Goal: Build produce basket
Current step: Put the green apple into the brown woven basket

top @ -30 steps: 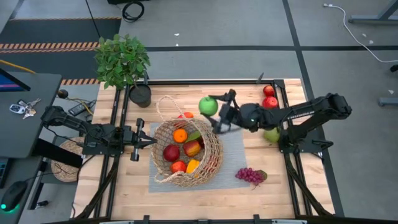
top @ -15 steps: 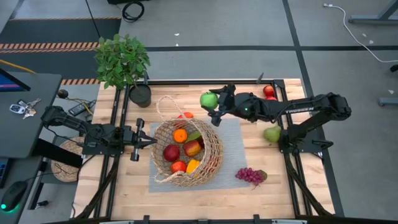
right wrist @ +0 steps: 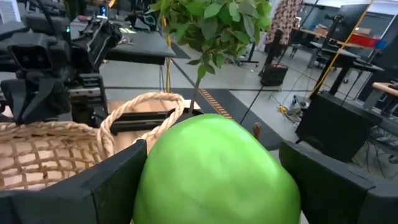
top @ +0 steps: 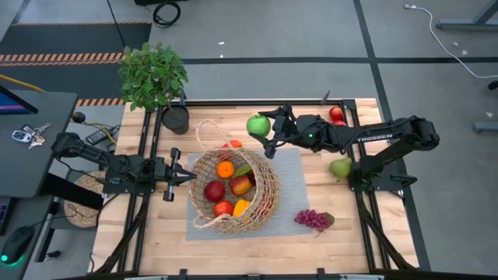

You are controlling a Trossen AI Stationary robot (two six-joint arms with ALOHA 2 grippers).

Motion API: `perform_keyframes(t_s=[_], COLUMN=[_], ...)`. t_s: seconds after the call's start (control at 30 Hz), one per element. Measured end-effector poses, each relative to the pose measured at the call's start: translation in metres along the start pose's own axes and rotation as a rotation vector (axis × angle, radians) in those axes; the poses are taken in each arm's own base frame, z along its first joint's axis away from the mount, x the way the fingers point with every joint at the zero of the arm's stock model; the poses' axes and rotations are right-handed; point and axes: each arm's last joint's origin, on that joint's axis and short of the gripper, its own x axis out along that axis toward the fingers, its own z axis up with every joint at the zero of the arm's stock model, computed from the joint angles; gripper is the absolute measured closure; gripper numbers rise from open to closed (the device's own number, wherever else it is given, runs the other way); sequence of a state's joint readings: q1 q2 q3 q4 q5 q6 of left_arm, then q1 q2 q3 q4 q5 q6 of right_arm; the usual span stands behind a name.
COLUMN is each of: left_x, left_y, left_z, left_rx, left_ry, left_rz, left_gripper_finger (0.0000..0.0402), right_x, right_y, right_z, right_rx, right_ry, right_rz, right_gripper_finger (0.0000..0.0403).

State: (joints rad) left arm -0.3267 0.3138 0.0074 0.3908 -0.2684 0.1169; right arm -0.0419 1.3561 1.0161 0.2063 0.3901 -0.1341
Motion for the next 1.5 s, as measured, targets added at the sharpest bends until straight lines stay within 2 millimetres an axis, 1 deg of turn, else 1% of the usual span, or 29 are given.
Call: perform_keyframes(t_s=[0.1,0.27,0.4,0.57,0.73,0.97,1.23,1.37,1.4,1.5], left_x=[0.0,0.0,0.0,0.0,0.0,0.0,0.0,0.0,0.0,0.0], left_y=[0.0,0.0,0.0,0.0,0.0,0.0,0.0,0.0,0.0,0.0], left_z=[0.0,0.0,0.0,0.0,0.0,0.0,0.0,0.0,0.0,0.0], left_rx=[0.0,0.0,0.0,0.0,0.0,0.0,0.0,0.0,0.0,0.0], left_ry=[0.001,0.0,0.0,0.0,0.0,0.001,0.0,0.001,0.001,-0.001], left_rz=[0.0,0.0,0.001,0.001,0.0,0.001,0.0,0.0,0.0,0.001], left_gripper_finger=[0.0373,0.0371,0.0366,0.037,0.0373,0.0366,0.0374,0.037,0.0368,0.0366], right_x=[0.0,0.0,-0.001,-0.002,-0.002,-0.003,-0.004,0.003,0.008,0.021], right_y=[0.0,0.002,0.004,0.004,0.003,0.006,0.008,0.011,0.013,0.02], right_z=[0.002,0.008,0.012,0.016,0.018,0.02,0.02,0.015,0.015,0.013], right_rx=[0.001,0.001,0.009,0.005,0.004,0.006,0.008,0.006,0.009,-0.001], right_ry=[-0.018,-0.095,-0.149,-0.195,-0.21,-0.237,-0.241,-0.236,-0.249,-0.216], right_rz=[0.011,0.126,0.185,0.204,0.205,0.255,0.262,0.263,0.264,0.276], right_gripper_finger=[0.0042,0.0042,0.0042,0.0042,0.0042,0.0042,0.0042,0.0042,0.0042,0.0042])
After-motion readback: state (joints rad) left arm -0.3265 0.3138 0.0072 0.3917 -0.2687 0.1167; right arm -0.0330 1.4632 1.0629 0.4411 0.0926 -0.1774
